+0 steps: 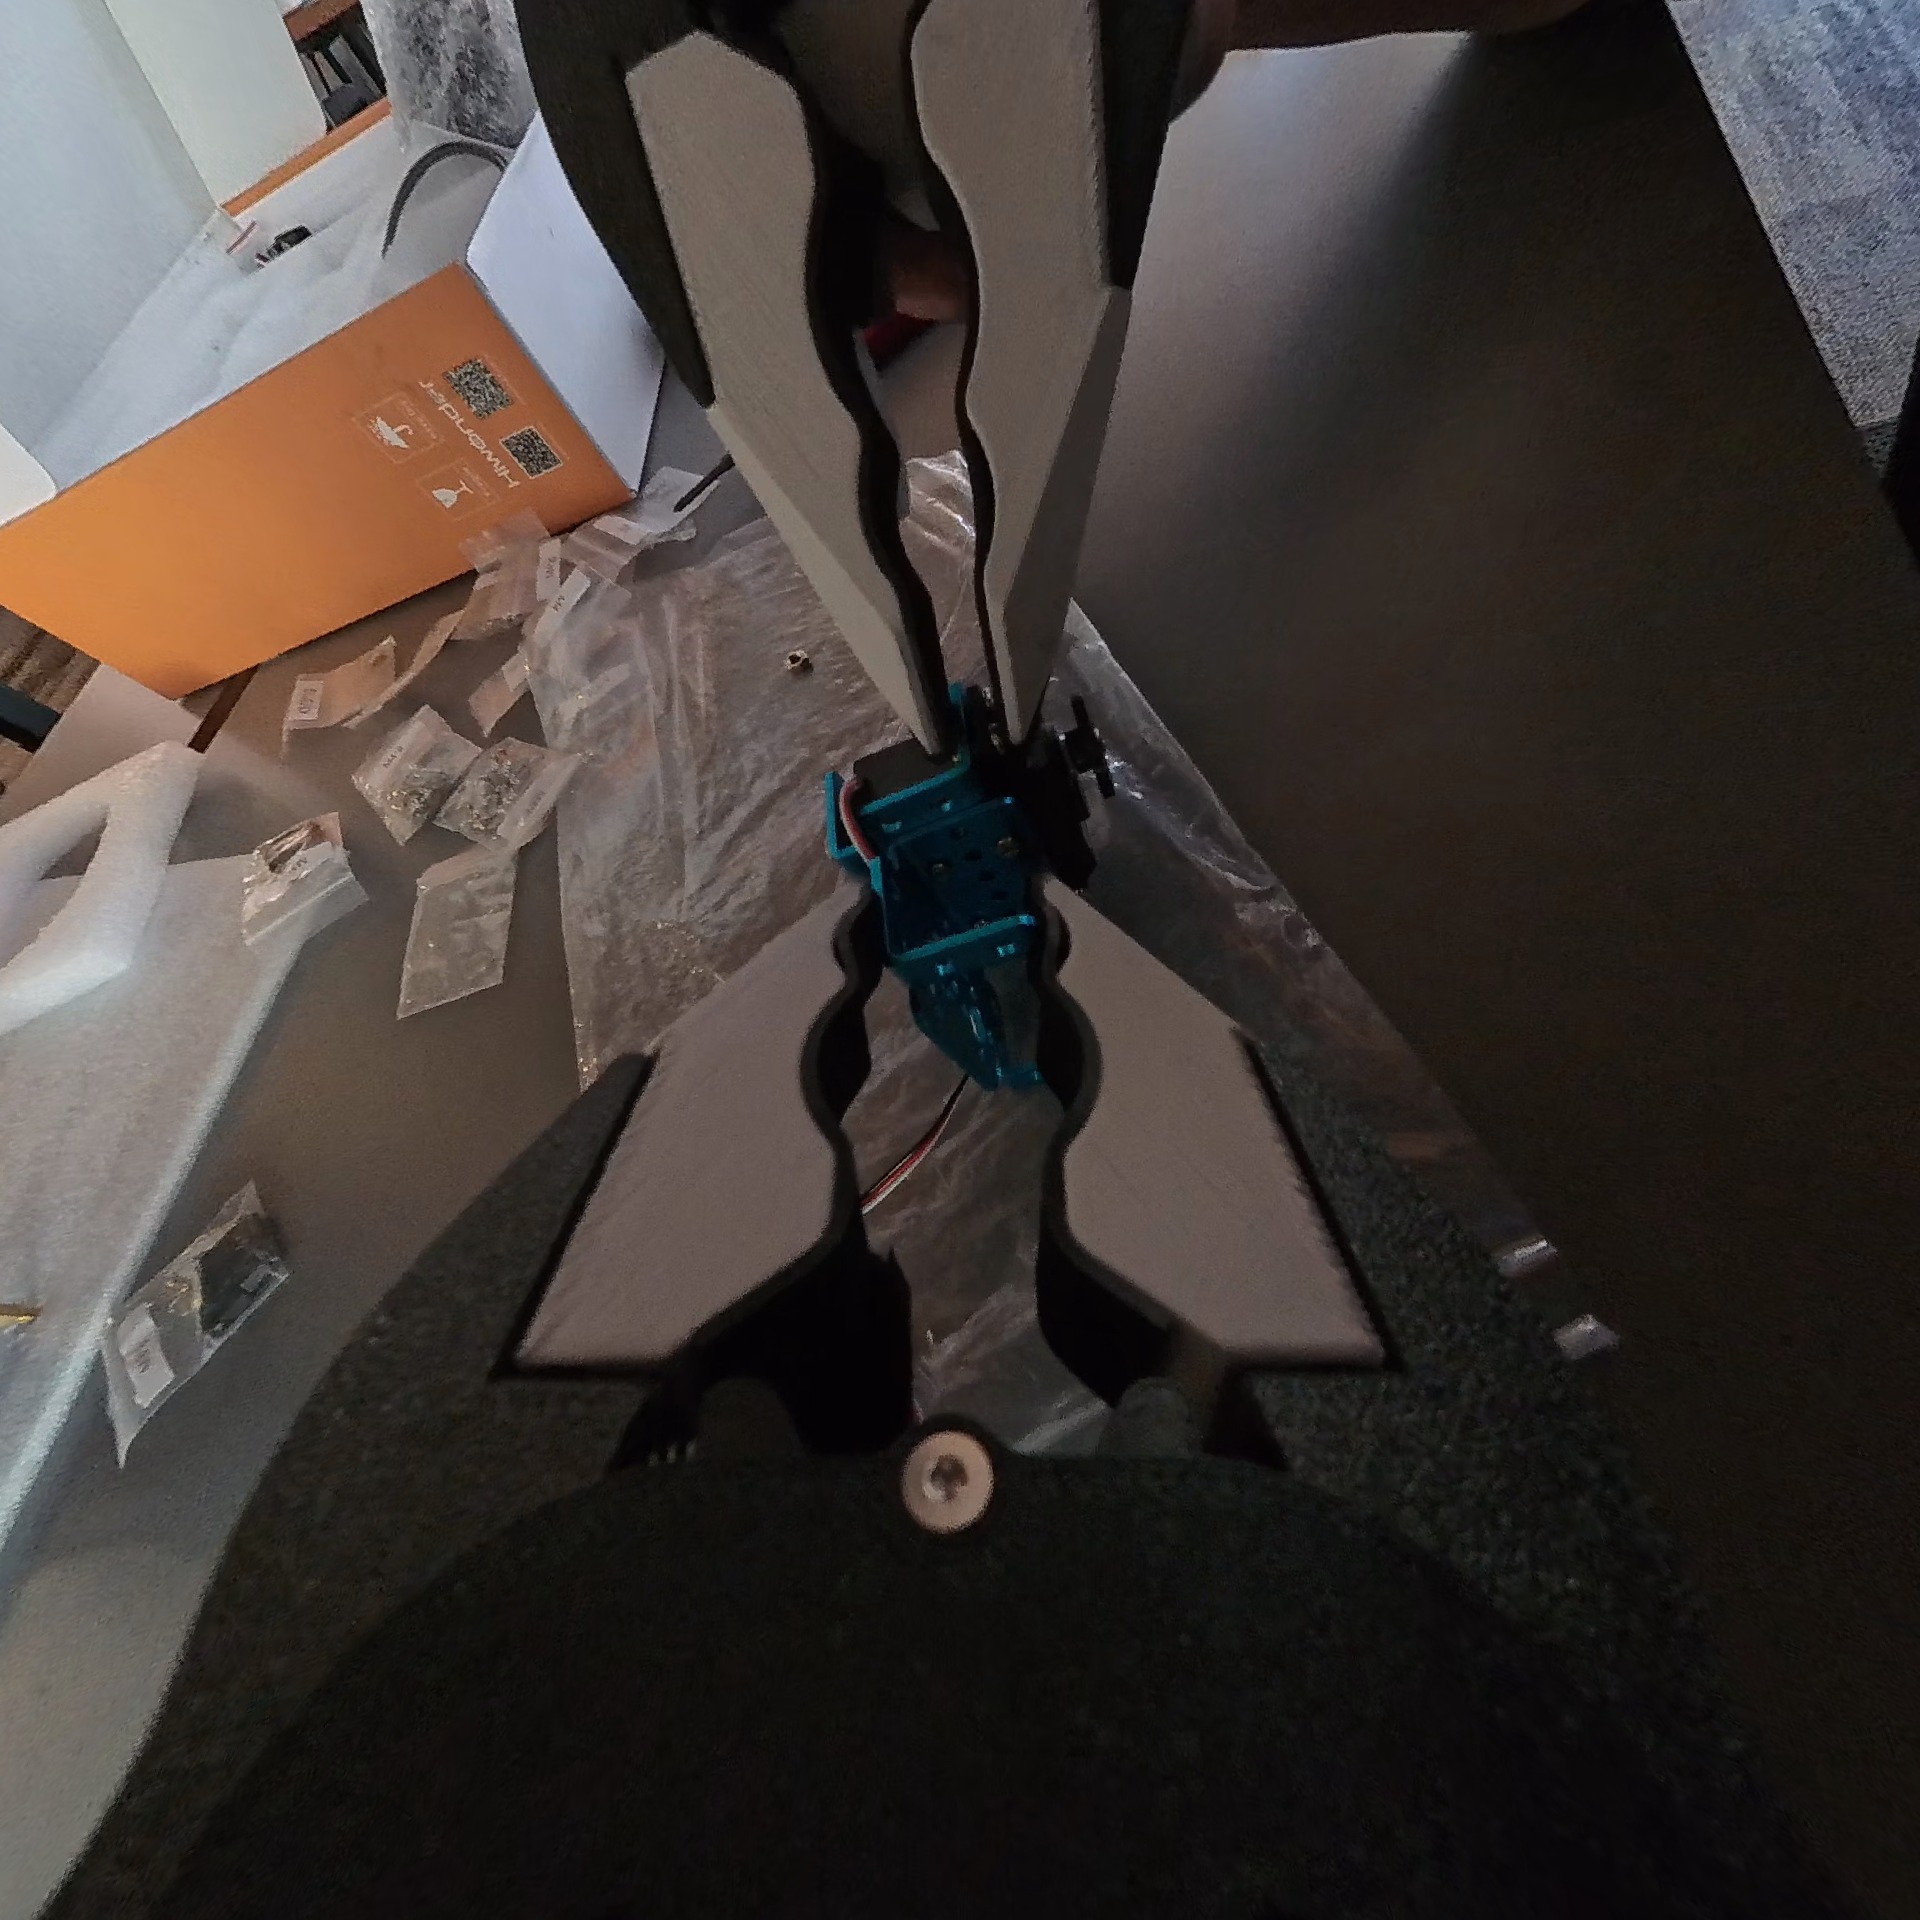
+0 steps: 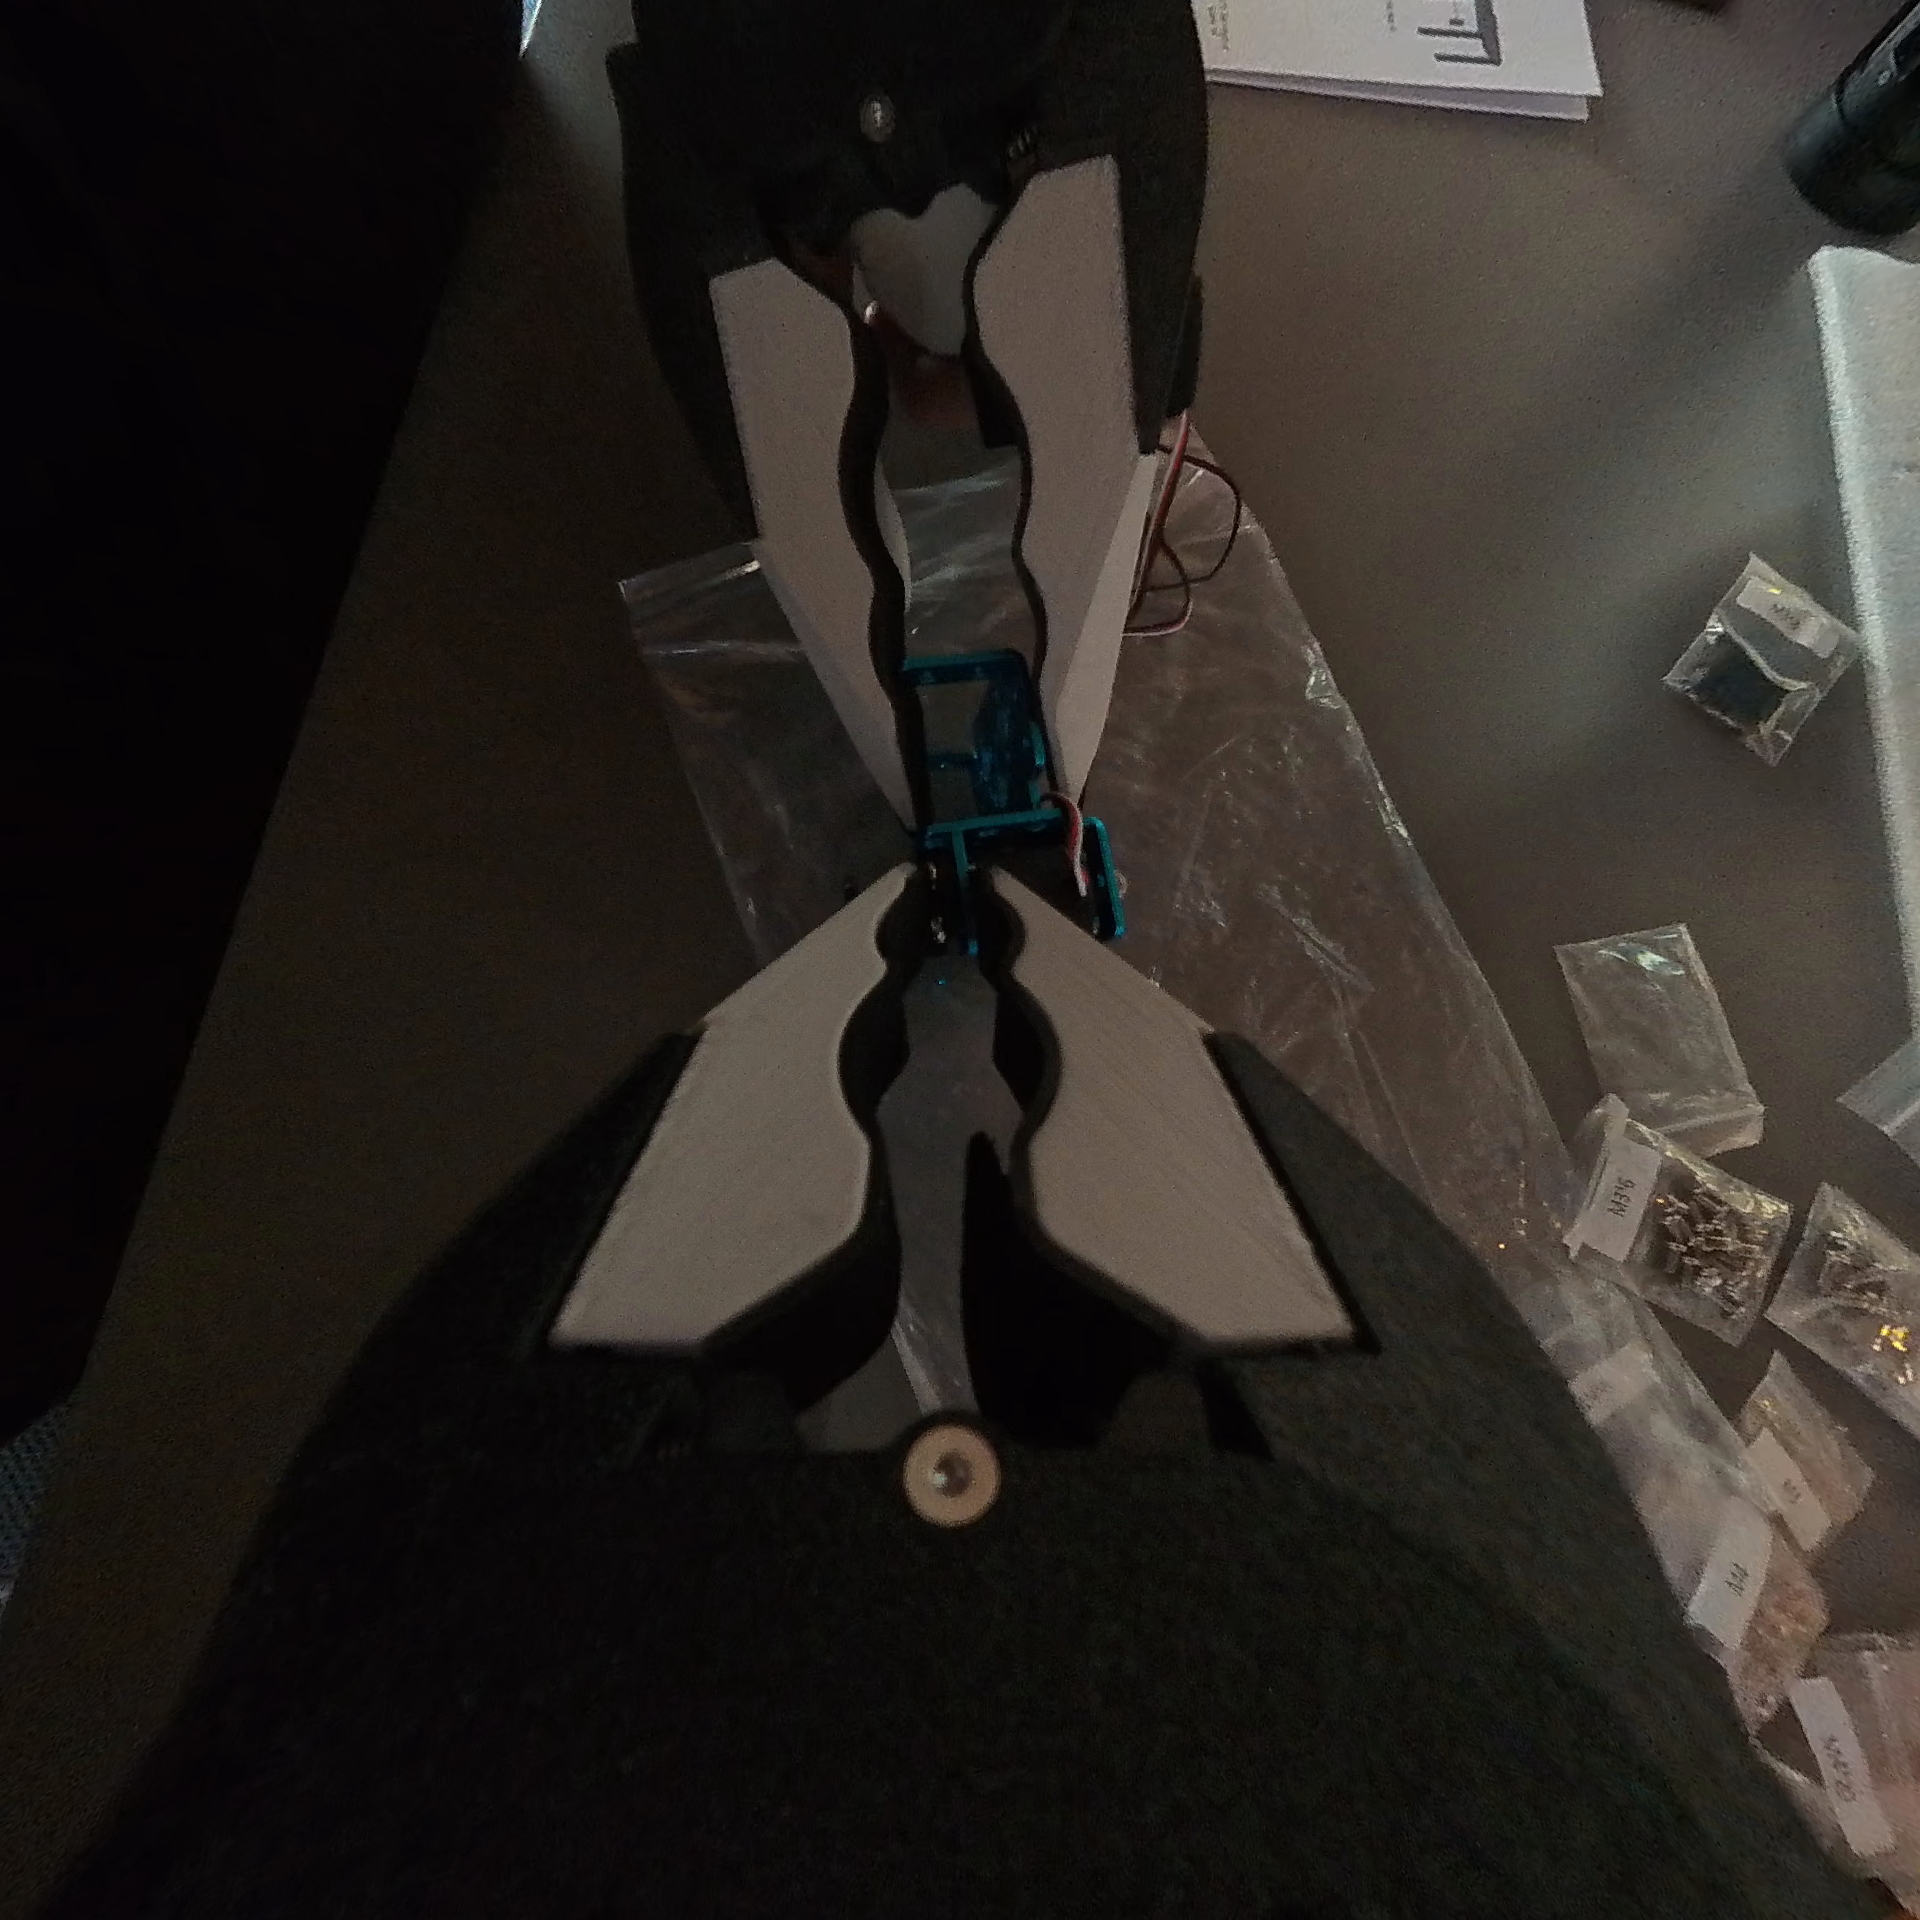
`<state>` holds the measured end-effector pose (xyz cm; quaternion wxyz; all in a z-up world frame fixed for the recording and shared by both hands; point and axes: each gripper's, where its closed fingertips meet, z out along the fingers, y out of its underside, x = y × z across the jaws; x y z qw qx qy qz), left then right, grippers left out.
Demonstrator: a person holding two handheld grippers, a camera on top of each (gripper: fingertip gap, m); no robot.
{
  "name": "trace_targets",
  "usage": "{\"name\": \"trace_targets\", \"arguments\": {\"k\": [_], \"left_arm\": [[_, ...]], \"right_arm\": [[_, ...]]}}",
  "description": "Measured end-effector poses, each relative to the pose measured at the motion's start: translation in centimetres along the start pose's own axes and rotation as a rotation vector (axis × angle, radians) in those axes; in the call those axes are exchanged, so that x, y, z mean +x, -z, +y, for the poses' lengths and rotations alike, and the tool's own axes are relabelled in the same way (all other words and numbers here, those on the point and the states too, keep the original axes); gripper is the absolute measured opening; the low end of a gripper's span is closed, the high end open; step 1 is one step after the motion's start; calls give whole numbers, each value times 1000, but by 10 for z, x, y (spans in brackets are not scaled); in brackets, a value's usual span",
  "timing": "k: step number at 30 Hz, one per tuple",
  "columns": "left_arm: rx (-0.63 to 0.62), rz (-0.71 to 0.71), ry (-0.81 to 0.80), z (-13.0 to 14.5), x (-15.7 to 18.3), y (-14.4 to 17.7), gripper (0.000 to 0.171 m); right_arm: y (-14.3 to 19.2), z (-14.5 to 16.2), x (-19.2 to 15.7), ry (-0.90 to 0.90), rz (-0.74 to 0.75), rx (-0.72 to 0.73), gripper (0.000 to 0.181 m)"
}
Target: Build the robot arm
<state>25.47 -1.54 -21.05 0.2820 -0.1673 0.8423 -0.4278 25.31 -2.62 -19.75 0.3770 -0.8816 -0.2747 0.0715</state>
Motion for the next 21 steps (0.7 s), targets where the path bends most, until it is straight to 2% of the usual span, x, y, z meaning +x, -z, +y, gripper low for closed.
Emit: {"name": "trace_targets", "arguments": {"k": [12,16,21], "left_arm": [[-1,5,-19,0,1,-1,27],[-2,5,-22,0,1,-1,27],[-5,16,21,0,0,-1,29]], "right_arm": [[0,0,-1,11,-6,-9,8],[3,2,6,3,21,-9,21],[4,3,4,1,11,-5,11]]}}
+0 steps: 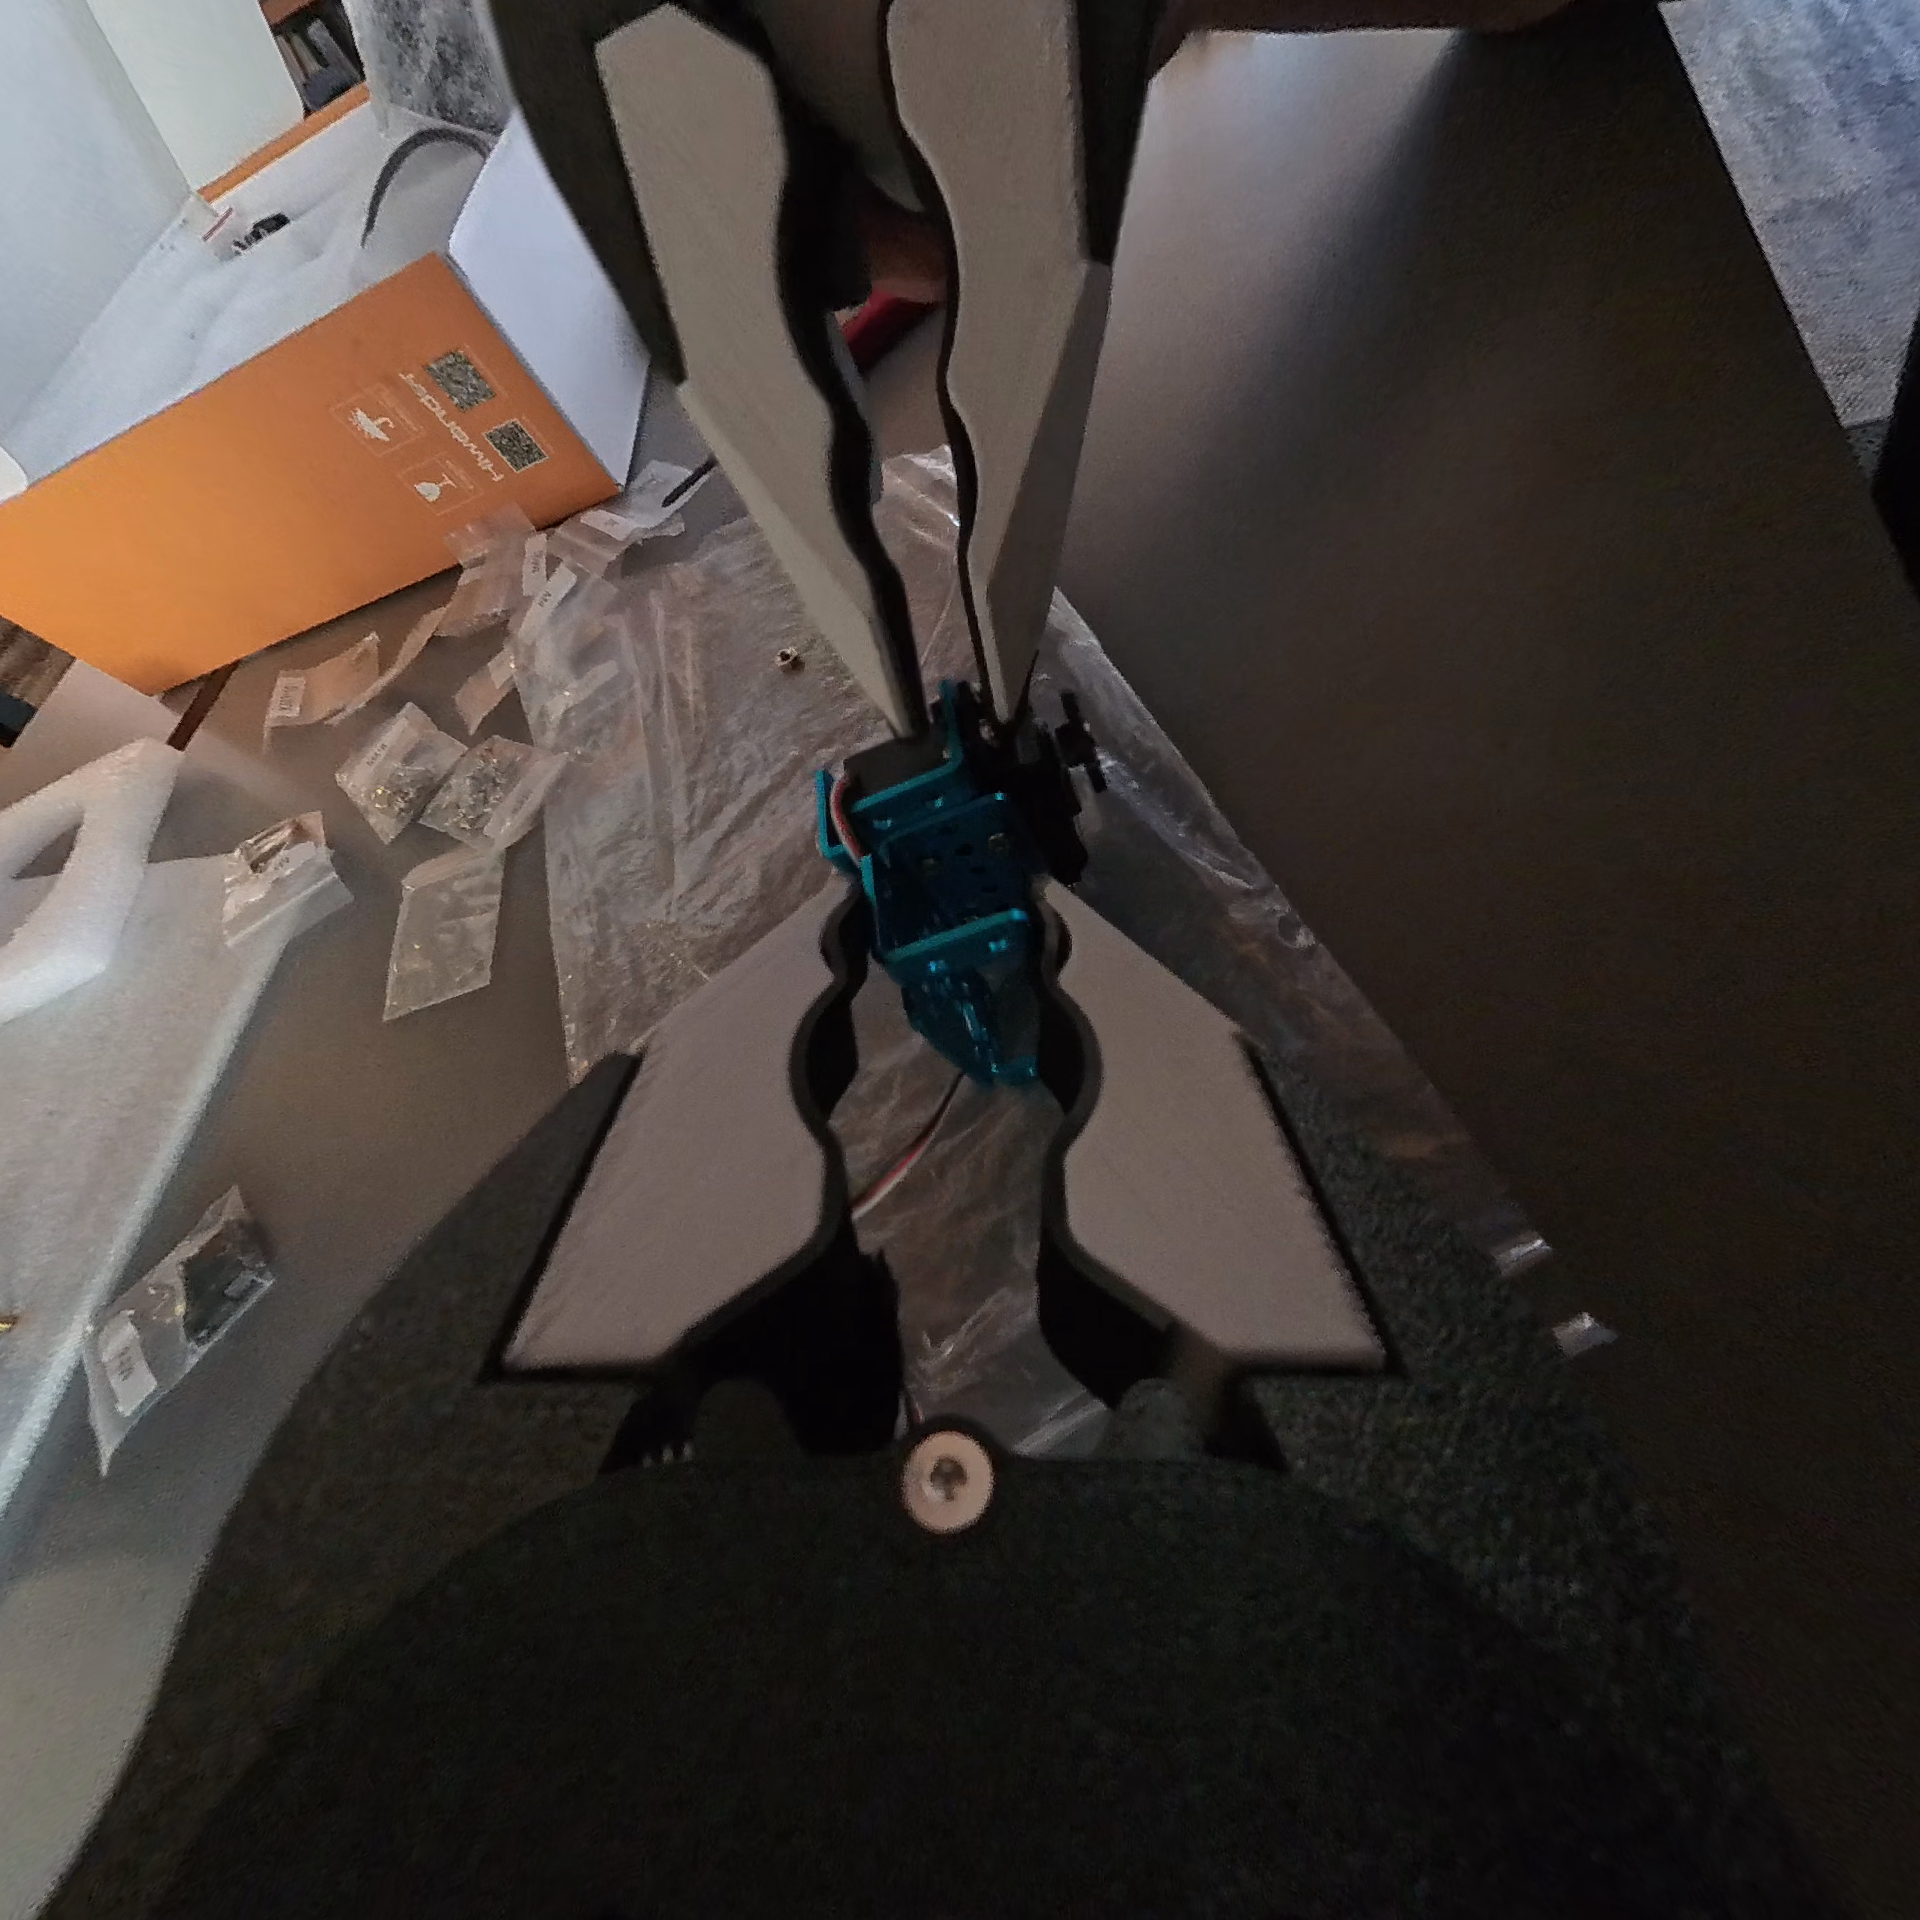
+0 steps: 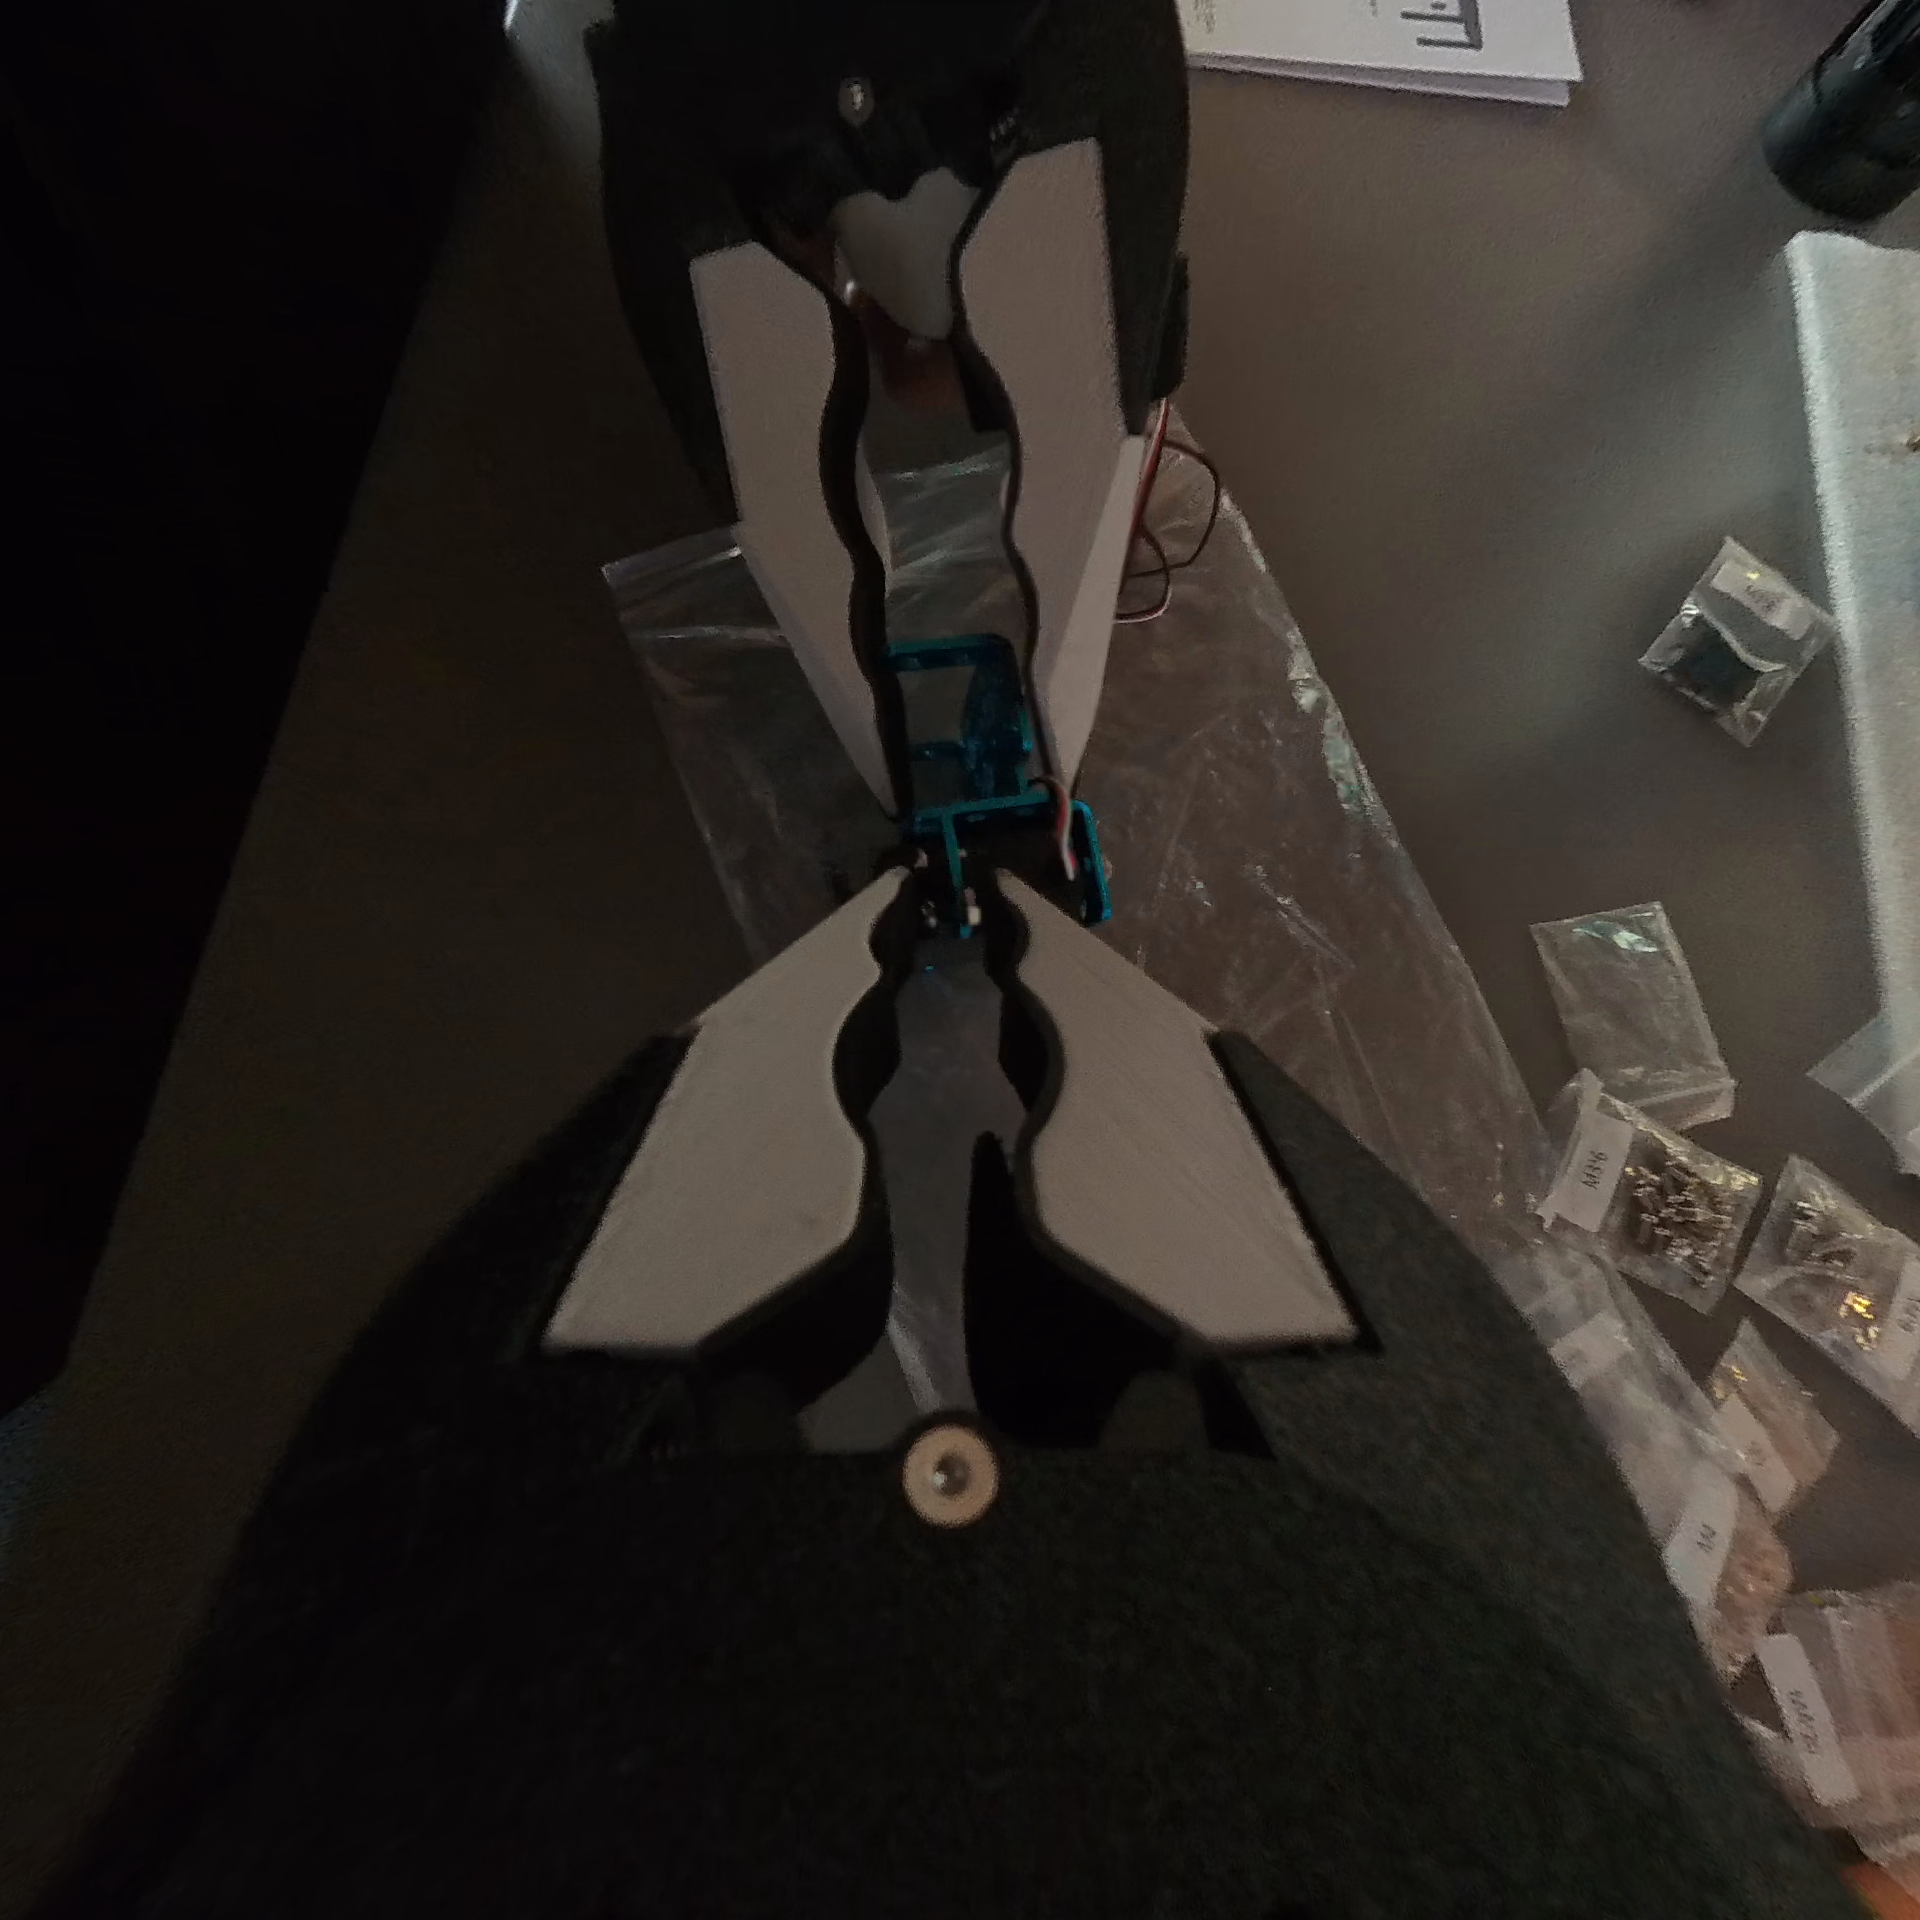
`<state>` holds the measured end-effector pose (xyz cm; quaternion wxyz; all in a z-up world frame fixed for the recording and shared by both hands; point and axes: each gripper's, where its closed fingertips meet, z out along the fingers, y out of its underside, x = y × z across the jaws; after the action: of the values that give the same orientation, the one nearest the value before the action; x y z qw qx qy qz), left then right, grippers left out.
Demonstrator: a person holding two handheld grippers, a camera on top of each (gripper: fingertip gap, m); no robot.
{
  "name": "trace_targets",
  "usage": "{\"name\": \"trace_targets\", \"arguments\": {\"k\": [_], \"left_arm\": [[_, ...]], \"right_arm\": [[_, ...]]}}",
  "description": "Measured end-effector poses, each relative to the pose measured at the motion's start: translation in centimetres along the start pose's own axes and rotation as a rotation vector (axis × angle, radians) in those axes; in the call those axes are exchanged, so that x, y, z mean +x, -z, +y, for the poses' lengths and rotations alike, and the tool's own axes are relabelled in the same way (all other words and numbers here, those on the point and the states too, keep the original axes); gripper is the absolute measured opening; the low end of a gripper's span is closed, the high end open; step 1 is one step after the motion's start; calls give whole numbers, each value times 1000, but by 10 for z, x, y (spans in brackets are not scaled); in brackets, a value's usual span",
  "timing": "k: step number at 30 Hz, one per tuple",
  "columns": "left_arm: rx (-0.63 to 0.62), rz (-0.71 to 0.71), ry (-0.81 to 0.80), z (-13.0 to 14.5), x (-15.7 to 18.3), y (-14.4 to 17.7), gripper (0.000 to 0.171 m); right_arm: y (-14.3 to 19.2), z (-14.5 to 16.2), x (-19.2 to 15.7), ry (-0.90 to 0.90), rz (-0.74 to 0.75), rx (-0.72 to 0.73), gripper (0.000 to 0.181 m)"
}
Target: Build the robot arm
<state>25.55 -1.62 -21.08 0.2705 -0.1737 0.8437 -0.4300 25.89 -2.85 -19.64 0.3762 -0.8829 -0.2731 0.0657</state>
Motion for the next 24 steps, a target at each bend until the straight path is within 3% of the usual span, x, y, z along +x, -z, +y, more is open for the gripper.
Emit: {"name": "trace_targets", "arguments": {"k": [3,9,16,24], "left_arm": [[22,66,132,-5,-2,0,48],[39,192,319,-15,-2,-7,48],[45,157,289,-14,-3,-7,44],[44,94,266,-11,-6,-5,43]], "right_arm": [[1,0,3,2,18,8,10],[-2,-1,1,-38,-20,39,12],[-2,-1,0,-113,-60,63,14],[-6,-5,2,-24,21,48,11]]}}
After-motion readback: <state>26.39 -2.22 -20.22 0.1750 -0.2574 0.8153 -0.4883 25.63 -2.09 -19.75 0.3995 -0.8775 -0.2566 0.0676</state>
